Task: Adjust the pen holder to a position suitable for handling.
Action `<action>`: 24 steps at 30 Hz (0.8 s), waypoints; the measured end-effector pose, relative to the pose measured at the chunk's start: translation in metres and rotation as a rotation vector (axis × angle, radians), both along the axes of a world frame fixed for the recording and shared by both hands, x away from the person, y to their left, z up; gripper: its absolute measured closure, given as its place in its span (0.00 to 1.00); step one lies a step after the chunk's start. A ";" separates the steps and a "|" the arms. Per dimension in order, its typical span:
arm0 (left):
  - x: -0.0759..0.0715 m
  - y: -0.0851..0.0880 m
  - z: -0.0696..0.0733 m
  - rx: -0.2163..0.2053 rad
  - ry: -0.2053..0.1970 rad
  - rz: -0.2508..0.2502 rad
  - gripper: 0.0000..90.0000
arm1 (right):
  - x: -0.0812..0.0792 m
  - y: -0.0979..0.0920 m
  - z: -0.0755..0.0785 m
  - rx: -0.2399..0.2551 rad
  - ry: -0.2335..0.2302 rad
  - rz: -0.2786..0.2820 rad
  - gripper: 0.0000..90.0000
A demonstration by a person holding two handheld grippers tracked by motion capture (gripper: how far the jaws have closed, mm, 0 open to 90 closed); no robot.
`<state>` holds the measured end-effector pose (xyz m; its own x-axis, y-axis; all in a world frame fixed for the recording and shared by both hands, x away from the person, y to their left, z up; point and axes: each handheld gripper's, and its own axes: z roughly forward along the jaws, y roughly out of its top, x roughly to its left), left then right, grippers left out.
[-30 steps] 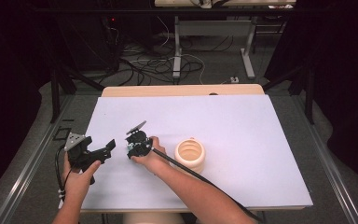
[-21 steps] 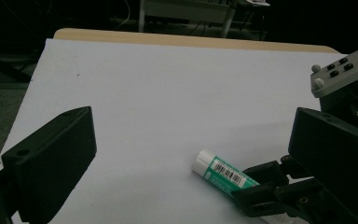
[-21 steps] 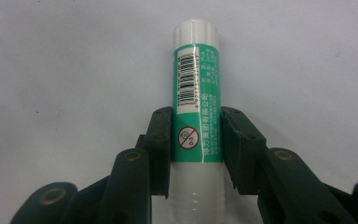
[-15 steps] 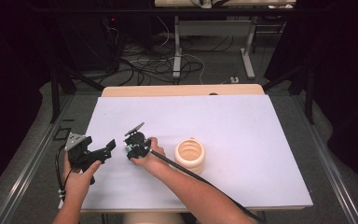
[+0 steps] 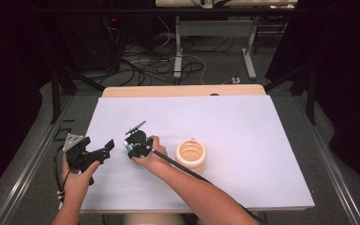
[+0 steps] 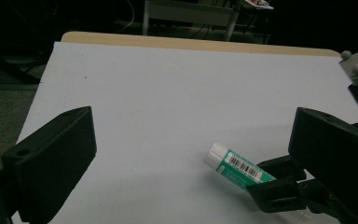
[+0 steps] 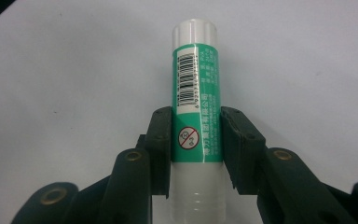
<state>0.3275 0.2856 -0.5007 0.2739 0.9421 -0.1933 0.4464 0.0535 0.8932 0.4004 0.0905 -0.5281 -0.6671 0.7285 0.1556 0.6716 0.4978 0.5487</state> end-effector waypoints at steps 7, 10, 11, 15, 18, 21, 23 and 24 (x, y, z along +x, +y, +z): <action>0.000 0.000 0.000 0.004 -0.002 0.002 0.01 | -0.002 -0.011 0.024 0.046 -0.007 -0.013 0.73; 0.000 -0.001 0.000 0.007 0.001 0.001 0.01 | -0.002 -0.018 0.034 0.067 -0.015 -0.012 0.73; 0.000 -0.001 0.001 0.009 0.001 -0.001 0.01 | -0.002 -0.020 0.037 0.065 -0.022 -0.008 0.73; 0.000 -0.002 0.001 0.007 -0.002 -0.002 0.01 | -0.002 -0.028 0.045 0.089 -0.036 -0.008 0.73; 0.000 -0.003 0.001 0.009 -0.005 -0.004 0.01 | -0.002 -0.042 0.061 0.088 -0.044 0.006 0.73; 0.000 -0.003 0.001 0.011 -0.004 -0.008 0.01 | -0.002 -0.052 0.071 0.104 -0.063 0.017 0.73; 0.000 -0.004 0.001 0.015 -0.002 -0.009 0.01 | -0.003 -0.060 0.077 0.102 -0.066 0.021 0.73; 0.000 -0.004 0.001 0.015 -0.002 -0.010 0.01 | -0.003 -0.065 0.082 0.082 -0.057 0.030 0.73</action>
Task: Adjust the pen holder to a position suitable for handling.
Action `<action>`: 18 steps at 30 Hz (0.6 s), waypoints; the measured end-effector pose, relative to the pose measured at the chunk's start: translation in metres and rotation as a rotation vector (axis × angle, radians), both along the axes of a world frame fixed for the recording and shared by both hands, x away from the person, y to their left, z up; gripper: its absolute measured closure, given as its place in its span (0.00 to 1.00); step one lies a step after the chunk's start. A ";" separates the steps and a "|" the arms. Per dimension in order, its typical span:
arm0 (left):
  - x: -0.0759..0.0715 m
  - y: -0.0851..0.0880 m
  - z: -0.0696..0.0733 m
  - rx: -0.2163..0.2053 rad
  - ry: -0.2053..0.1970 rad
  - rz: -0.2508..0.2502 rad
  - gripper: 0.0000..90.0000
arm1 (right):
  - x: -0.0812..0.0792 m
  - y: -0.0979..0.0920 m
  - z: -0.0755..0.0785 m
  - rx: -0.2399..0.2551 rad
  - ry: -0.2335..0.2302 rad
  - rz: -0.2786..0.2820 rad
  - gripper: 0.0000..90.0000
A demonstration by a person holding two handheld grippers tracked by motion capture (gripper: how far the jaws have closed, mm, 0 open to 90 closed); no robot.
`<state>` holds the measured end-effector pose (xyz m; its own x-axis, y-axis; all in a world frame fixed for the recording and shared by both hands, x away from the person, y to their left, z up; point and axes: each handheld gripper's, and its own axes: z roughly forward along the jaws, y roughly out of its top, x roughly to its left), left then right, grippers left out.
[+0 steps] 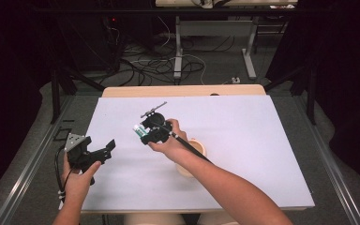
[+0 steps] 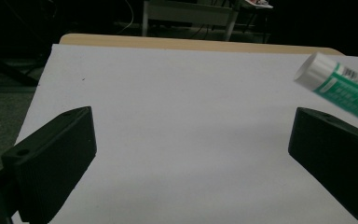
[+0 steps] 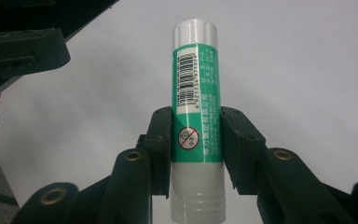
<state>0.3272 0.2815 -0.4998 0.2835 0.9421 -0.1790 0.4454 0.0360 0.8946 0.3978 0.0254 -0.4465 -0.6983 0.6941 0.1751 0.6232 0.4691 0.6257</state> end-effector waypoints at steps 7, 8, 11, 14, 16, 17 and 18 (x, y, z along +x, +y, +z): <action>0.000 -0.002 0.000 0.001 -0.004 -0.005 0.01 | 0.001 -0.025 0.015 0.001 -0.010 0.015 0.73; 0.000 -0.002 0.000 0.000 -0.002 -0.004 0.01 | 0.000 -0.033 0.019 -0.010 -0.011 0.017 0.73; 0.000 -0.004 0.000 0.008 -0.001 -0.009 0.01 | -0.002 -0.044 0.022 -0.016 -0.023 0.017 0.73; 0.000 -0.005 0.000 0.007 -0.002 -0.010 0.01 | -0.002 -0.054 0.027 -0.037 -0.032 0.026 0.73; -0.001 -0.005 0.000 0.011 -0.002 -0.013 0.01 | -0.003 -0.059 0.028 -0.021 -0.035 0.014 0.73; 0.000 -0.005 0.000 0.010 -0.006 -0.014 0.01 | -0.003 -0.059 0.028 -0.021 -0.035 0.014 0.73; 0.000 -0.006 0.000 0.011 -0.003 -0.015 0.01 | -0.002 -0.065 0.032 -0.044 -0.009 0.021 0.73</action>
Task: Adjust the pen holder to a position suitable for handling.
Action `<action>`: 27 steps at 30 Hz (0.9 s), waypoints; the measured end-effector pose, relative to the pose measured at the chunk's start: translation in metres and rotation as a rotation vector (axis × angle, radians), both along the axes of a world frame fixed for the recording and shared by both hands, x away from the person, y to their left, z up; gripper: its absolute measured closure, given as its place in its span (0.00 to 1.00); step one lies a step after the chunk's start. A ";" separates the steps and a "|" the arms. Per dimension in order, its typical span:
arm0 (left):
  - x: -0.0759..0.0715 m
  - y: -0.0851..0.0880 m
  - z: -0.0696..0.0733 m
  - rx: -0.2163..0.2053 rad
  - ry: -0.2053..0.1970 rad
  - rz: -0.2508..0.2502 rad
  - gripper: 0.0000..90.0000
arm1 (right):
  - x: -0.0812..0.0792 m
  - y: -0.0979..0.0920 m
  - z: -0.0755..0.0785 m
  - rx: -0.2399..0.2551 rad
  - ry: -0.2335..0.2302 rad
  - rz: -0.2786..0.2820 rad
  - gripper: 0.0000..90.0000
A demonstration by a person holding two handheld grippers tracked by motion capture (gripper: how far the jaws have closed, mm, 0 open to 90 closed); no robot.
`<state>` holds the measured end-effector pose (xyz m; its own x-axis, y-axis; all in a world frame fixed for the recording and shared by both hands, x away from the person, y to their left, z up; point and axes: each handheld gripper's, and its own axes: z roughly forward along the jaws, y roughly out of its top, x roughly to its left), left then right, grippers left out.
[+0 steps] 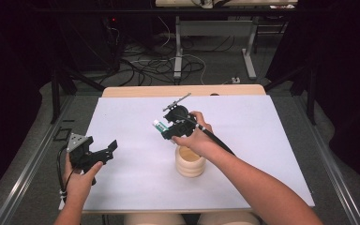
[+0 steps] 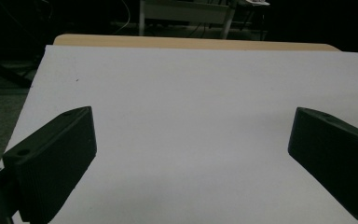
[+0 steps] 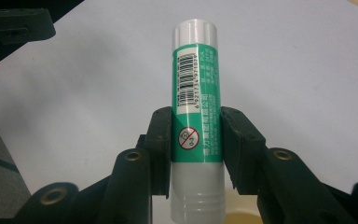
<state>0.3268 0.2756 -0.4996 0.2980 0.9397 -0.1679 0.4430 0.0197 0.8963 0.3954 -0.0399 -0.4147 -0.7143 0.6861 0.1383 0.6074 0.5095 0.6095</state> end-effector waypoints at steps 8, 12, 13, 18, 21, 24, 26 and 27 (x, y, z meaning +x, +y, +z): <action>-0.001 -0.007 0.003 0.023 -0.011 -0.031 0.01 | 0.001 -0.013 0.003 0.007 0.023 0.000 0.73; -0.002 -0.016 0.006 0.071 -0.033 -0.065 0.01 | 0.001 -0.018 0.003 0.004 0.037 0.000 0.73; -0.003 -0.021 0.007 0.126 -0.044 -0.089 0.01 | 0.001 -0.021 0.004 -0.012 0.039 0.013 0.73; -0.006 -0.037 0.010 0.245 -0.081 -0.149 0.01 | -0.001 -0.027 0.004 -0.003 0.033 0.017 0.73; -0.011 -0.058 0.015 0.348 -0.124 -0.220 0.01 | -0.003 -0.033 0.006 0.003 0.054 0.014 0.73; -0.013 -0.068 0.018 0.403 -0.144 -0.248 0.03 | -0.003 -0.036 0.007 0.003 0.065 0.003 0.73; -0.015 -0.078 0.018 0.446 -0.159 -0.282 0.03 | -0.003 -0.039 0.006 0.013 0.064 -0.002 0.73; -0.016 -0.088 0.019 0.492 -0.172 -0.310 0.03 | -0.003 -0.040 0.005 0.018 0.058 -0.004 0.73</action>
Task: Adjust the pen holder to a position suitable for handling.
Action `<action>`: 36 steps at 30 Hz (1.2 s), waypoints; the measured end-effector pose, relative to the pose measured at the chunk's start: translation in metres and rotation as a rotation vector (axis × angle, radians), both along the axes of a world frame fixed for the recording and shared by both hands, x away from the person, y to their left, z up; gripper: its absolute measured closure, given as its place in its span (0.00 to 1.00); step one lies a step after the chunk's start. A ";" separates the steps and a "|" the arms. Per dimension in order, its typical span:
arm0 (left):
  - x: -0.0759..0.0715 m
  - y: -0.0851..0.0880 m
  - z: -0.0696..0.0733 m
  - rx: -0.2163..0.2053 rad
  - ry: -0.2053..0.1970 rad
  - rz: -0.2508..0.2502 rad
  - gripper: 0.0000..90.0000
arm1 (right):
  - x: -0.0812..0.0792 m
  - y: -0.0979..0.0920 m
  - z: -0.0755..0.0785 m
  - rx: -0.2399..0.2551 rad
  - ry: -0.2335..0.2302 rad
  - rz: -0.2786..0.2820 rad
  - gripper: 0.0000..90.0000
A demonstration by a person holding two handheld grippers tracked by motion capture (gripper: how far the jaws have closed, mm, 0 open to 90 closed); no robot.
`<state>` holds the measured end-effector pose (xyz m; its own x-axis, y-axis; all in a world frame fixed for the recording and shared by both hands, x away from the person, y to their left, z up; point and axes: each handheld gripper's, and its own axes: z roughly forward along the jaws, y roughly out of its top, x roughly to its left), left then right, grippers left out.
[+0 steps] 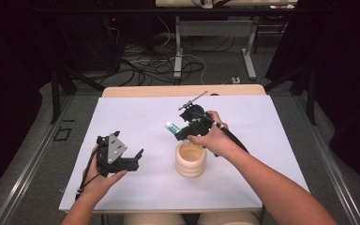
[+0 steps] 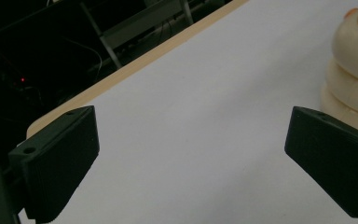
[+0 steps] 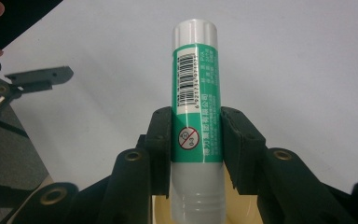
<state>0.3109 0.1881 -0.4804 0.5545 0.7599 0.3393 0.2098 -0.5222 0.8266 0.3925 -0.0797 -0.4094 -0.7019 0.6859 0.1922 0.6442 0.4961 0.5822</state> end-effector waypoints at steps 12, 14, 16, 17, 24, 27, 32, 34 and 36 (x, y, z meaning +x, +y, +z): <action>-0.004 -0.030 0.007 0.128 -0.063 -0.096 0.12 | 0.001 -0.010 0.000 0.002 0.022 -0.007 0.73; -0.006 -0.037 0.009 0.200 -0.107 -0.135 0.16 | 0.001 -0.011 0.001 0.002 0.031 -0.004 0.73; -0.007 -0.043 0.010 0.245 -0.128 -0.162 0.18 | 0.000 -0.011 0.001 0.005 0.036 0.002 0.73; -0.007 -0.043 0.010 0.245 -0.128 -0.162 0.18 | 0.000 -0.011 0.001 0.016 0.027 0.005 0.73; -0.007 -0.062 0.016 0.460 -0.259 -0.297 0.30 | -0.002 -0.012 0.002 0.015 0.032 0.025 0.73; -0.006 -0.069 0.018 0.540 -0.303 -0.343 0.34 | -0.003 -0.011 0.002 0.030 0.033 0.016 0.73; 0.001 -0.080 0.019 0.604 -0.347 -0.395 0.41 | -0.005 -0.013 0.004 0.011 0.039 0.043 0.73; 0.002 -0.081 0.020 0.612 -0.357 -0.394 0.42 | -0.005 -0.013 0.005 0.000 0.045 0.050 0.73; 0.006 -0.082 0.022 0.638 -0.372 -0.389 0.42 | -0.007 -0.013 0.006 0.004 0.047 0.040 0.73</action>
